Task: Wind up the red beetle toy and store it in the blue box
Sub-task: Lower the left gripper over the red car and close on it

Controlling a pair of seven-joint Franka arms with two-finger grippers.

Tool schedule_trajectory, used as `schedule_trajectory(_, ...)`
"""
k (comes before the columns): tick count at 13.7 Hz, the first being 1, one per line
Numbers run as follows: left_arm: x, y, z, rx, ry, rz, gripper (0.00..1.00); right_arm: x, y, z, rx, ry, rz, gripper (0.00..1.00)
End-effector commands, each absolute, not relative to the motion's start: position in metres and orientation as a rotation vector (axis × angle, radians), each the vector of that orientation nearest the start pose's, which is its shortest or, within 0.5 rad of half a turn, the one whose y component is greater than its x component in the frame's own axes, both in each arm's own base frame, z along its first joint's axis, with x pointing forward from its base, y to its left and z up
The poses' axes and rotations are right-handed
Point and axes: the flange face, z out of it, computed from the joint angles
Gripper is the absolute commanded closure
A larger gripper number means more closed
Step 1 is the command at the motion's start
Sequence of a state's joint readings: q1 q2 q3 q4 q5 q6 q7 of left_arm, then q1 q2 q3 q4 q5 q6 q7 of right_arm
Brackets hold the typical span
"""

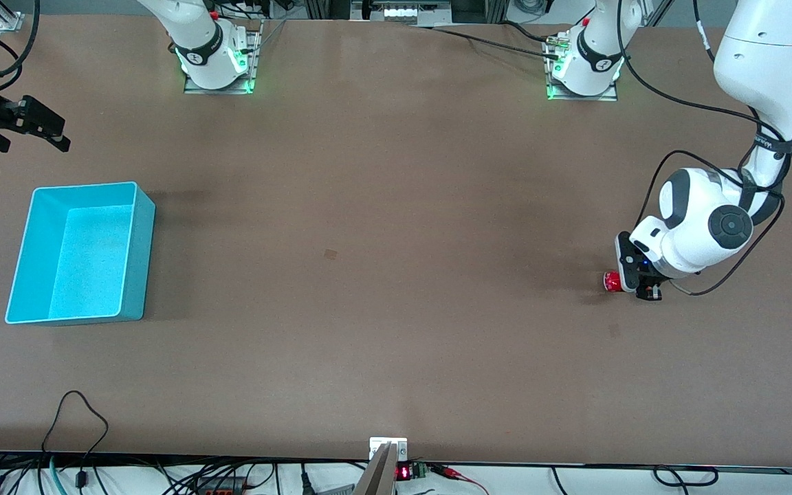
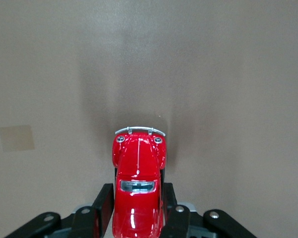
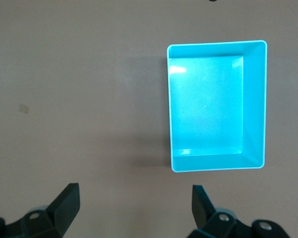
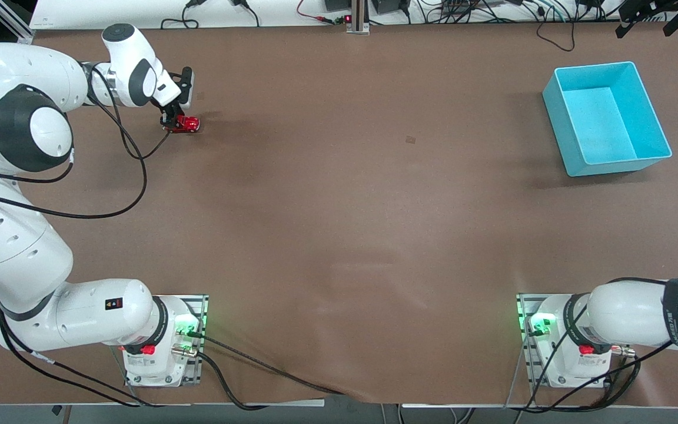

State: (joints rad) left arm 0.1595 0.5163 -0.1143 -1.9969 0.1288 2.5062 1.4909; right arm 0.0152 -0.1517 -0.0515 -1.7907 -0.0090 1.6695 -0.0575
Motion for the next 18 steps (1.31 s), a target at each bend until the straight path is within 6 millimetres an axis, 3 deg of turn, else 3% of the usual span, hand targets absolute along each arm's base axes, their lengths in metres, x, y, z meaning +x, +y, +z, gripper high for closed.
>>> schedule_trajectory(1,0.61,0.03,0.202,-2.215,2.197,0.005,0.51,0.513,-0.02,0.611,-3.158,-0.057,-0.057,0.0)
schedule_trajectory(4,0.608,0.029,0.195,-2.221,2.204,0.015,0.5,0.515,-0.024,0.607,-3.161,-0.04,-0.042,0.0)
schedule_trajectory(6,0.608,0.029,0.193,-2.223,2.206,0.017,0.51,0.516,-0.011,0.606,-3.172,-0.067,-0.043,0.0)
schedule_trajectory(9,0.609,0.029,0.193,-2.178,2.248,0.017,0.72,0.515,0.0,0.609,-3.169,-0.099,-0.047,0.0)
schedule_trajectory(11,0.609,0.029,0.193,-2.162,2.263,0.017,0.76,0.516,-0.012,0.607,-3.16,-0.076,-0.045,0.0)
schedule_trajectory(14,0.607,0.027,0.184,-2.167,2.276,0.03,0.76,0.515,-0.02,0.607,-3.165,-0.05,-0.044,0.0)
schedule_trajectory(18,0.61,0.029,0.187,-2.166,2.27,0.022,0.76,0.515,-0.021,0.607,-3.165,-0.044,-0.044,0.0)
